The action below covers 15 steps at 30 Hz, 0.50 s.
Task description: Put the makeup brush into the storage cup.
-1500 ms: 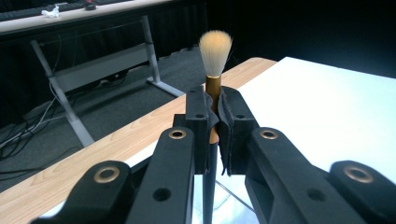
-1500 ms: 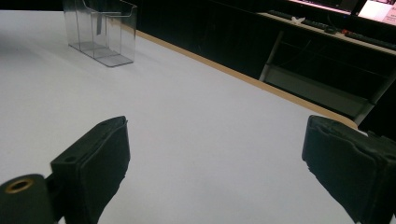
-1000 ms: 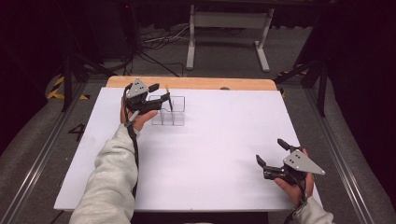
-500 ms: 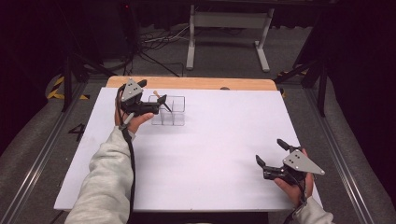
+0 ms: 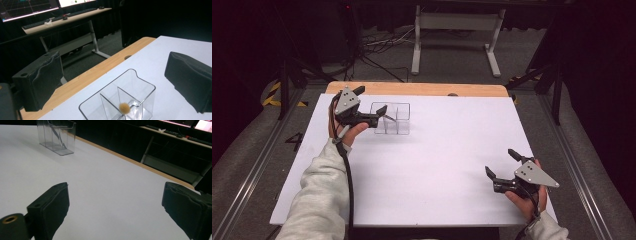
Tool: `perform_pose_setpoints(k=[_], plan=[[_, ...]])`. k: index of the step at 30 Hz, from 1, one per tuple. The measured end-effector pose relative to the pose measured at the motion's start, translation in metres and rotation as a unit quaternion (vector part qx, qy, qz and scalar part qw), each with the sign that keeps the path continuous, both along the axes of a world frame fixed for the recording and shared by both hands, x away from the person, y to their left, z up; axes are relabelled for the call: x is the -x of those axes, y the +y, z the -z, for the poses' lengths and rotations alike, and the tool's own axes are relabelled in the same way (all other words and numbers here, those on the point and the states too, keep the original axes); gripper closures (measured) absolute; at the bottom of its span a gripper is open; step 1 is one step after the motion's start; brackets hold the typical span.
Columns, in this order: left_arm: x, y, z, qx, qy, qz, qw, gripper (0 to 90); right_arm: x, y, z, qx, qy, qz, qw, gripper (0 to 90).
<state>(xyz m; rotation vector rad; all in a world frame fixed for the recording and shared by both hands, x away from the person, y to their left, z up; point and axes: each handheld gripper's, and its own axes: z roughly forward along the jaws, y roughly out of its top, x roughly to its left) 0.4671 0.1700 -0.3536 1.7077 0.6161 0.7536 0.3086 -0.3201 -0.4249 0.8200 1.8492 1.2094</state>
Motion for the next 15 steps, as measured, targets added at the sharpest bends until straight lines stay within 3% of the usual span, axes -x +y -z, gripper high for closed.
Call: perform_pose_setpoints(k=[15], plan=[[0.020, 0.003, -0.006, -0.022, -0.018, 0.006, 0.9996, 3.4, 0.001, 0.001, -0.001, 0.002, -0.002, 0.000, 1.0000, 8.2]])
